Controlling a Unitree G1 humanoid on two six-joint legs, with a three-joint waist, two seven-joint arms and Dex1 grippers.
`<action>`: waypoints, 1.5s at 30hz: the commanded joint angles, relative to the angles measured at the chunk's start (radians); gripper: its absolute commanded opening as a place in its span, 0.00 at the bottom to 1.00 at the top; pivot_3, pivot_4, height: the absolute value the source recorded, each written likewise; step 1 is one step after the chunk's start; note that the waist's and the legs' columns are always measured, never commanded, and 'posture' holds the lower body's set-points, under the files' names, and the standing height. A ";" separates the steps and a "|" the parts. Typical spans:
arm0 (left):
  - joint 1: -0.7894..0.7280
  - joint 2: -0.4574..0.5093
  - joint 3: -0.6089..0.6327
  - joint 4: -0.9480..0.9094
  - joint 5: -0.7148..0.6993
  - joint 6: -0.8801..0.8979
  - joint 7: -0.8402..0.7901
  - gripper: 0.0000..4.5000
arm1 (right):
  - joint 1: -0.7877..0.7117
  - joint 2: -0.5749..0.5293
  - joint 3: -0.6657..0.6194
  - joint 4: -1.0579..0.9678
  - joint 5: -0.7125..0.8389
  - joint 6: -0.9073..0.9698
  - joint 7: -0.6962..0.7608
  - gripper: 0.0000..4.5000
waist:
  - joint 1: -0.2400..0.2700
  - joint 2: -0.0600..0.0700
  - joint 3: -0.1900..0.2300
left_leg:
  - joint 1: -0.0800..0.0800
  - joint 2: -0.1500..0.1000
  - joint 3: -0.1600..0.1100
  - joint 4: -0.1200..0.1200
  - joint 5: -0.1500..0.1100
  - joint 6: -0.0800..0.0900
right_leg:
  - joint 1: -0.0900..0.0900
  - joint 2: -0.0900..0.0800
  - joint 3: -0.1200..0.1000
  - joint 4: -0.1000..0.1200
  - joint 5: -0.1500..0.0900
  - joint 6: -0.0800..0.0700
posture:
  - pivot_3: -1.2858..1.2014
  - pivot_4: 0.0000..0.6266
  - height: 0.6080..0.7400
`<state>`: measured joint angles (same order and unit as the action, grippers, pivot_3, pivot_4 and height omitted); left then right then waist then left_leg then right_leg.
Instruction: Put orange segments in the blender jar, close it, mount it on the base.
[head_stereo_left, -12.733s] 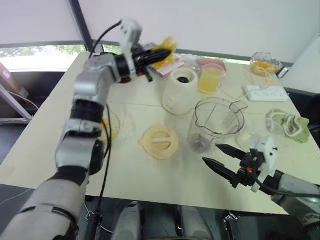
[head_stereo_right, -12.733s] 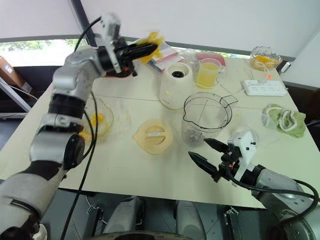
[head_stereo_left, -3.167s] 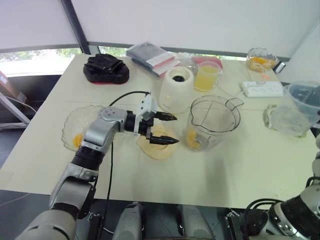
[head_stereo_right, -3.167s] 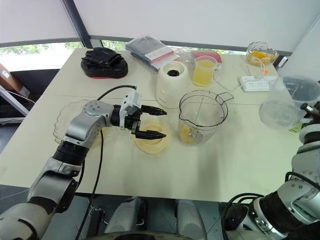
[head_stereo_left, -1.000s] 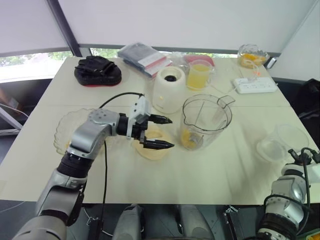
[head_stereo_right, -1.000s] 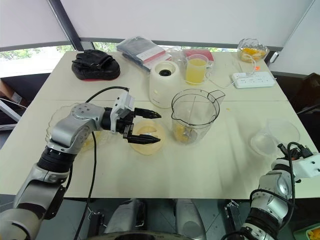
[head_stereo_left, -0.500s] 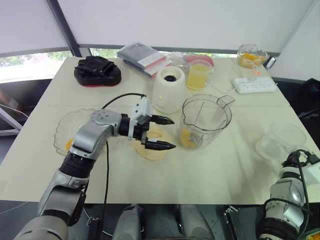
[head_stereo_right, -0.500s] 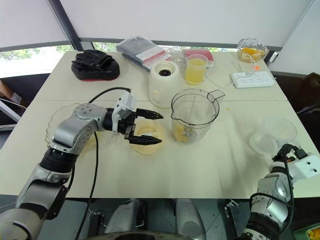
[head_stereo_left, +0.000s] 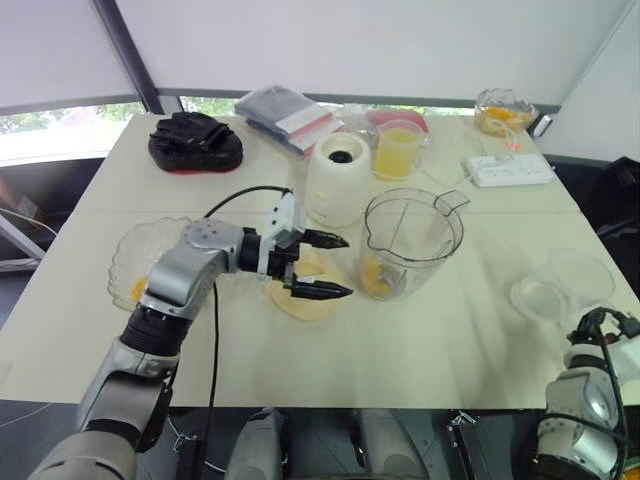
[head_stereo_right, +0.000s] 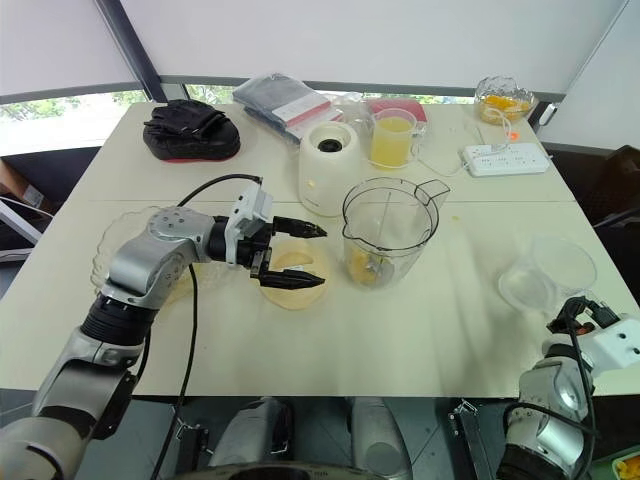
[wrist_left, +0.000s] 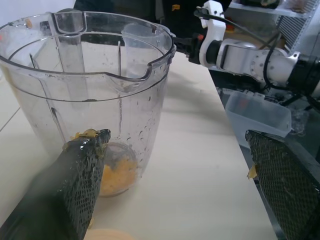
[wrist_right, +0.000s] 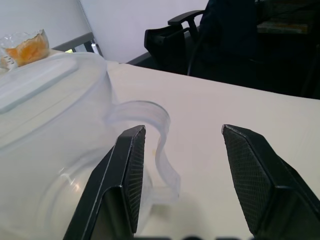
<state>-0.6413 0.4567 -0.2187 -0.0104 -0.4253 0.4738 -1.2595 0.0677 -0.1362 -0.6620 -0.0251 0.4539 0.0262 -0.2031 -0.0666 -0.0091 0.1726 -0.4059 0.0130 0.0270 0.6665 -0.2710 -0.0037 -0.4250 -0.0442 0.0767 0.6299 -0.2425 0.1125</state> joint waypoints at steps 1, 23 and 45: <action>-0.006 -0.004 0.007 -0.016 -0.008 -0.016 0.000 1.00 | 0.028 0.010 -0.001 -0.092 0.010 0.014 -0.009 0.56 | 0.000 0.000 0.000 | 0.000 0.000 0.000 0.000 0.000 0.000 | 0.000 0.000 0.000 0.000 0.000 0.000 | 0.52 0.24 1.00; -0.138 0.047 -0.010 0.228 0.072 -0.084 -0.134 1.00 | 0.637 -0.099 0.156 -0.909 0.151 0.383 0.223 0.56 | 0.029 0.000 0.000 | -0.001 0.000 -0.001 0.000 0.000 0.000 | 0.000 -0.001 -0.002 -0.001 -0.003 -0.001 | 0.52 0.24 1.00; -0.306 -0.012 -0.149 0.779 0.373 -0.387 -0.249 1.00 | 0.282 -0.642 0.275 -0.980 0.556 0.618 0.228 0.56 | 0.059 -0.011 0.000 | -0.003 -0.003 -0.001 0.002 0.000 0.000 | 0.000 -0.001 -0.003 -0.002 -0.002 -0.001 | 0.52 0.24 1.00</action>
<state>-0.9171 0.4490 -0.3714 0.7484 -0.0684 0.1189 -1.5116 0.3564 -0.7828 -0.3895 -0.9952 1.0061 0.6422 0.0367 -0.0081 -0.0200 0.1722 -0.4093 0.0103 0.0257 0.6685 -0.2711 -0.0036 -0.4254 -0.0449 0.0740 0.6283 -0.2447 0.1114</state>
